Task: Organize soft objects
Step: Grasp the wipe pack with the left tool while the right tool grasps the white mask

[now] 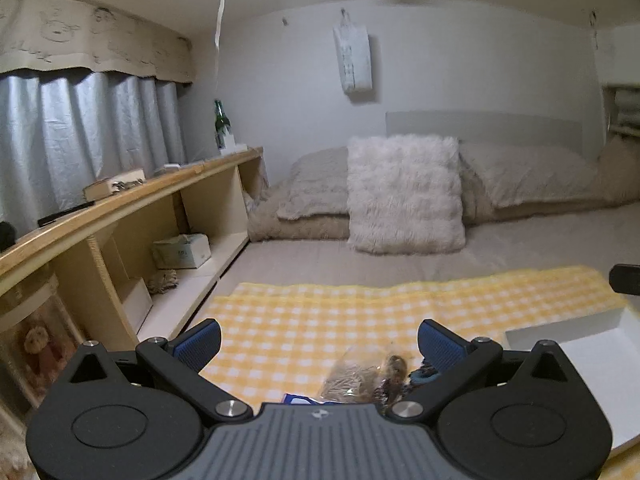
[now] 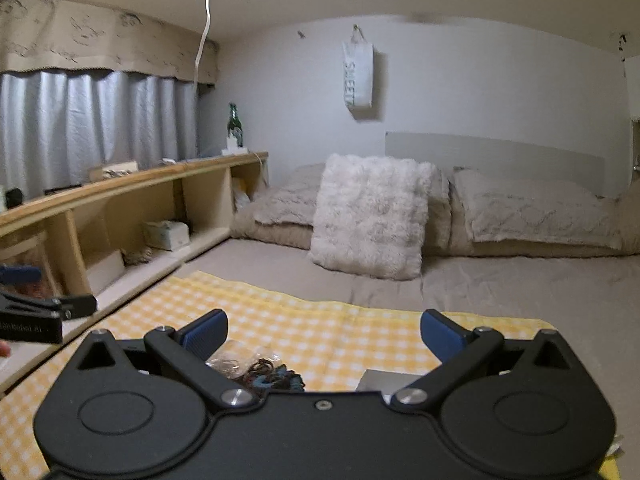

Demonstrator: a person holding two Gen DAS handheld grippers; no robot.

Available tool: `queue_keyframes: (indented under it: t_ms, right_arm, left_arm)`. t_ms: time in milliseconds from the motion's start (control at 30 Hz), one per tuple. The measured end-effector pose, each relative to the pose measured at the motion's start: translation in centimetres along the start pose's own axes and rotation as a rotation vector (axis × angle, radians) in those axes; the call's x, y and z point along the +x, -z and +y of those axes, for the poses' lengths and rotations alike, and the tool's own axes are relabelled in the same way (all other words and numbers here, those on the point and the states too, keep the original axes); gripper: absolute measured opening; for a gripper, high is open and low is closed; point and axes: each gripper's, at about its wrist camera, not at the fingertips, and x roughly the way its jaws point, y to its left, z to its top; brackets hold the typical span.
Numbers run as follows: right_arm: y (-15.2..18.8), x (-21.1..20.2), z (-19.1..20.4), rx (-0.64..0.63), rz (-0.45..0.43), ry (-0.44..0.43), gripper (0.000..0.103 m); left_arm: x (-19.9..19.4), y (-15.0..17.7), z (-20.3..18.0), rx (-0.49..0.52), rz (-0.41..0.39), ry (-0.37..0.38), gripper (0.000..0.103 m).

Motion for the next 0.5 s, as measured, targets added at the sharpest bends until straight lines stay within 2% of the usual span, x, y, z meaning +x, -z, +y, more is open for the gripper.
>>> queue_keyframes:
  t_ms: [100, 167, 333, 433, 500]
  right_arm:
    - [1.0, 2.5, -0.2, -0.01, 0.051, -0.021, 0.103]
    - [1.8, 4.2, -0.3, -0.027, 0.139, -0.094, 0.103]
    - [3.4, 7.4, 0.5, -0.075, 0.265, -0.213, 0.101]
    - [4.2, 9.6, 1.1, -0.053, 0.353, -0.264, 0.09]
    - [5.0, 11.3, 1.2, -0.013, 0.421, -0.288, 0.087]
  left_arm:
    - [2.9, -0.3, 0.0, 0.026, 0.048, 0.0, 0.103]
    - [5.1, -0.1, 0.2, 0.035, 0.099, 0.013, 0.103]
    - [10.3, 1.8, 1.3, 0.019, 0.263, 0.05, 0.103]
    - [13.1, 3.4, 2.3, 0.008, 0.367, 0.049, 0.103]
    - [14.6, 4.5, 2.9, 0.015, 0.421, 0.03, 0.103]
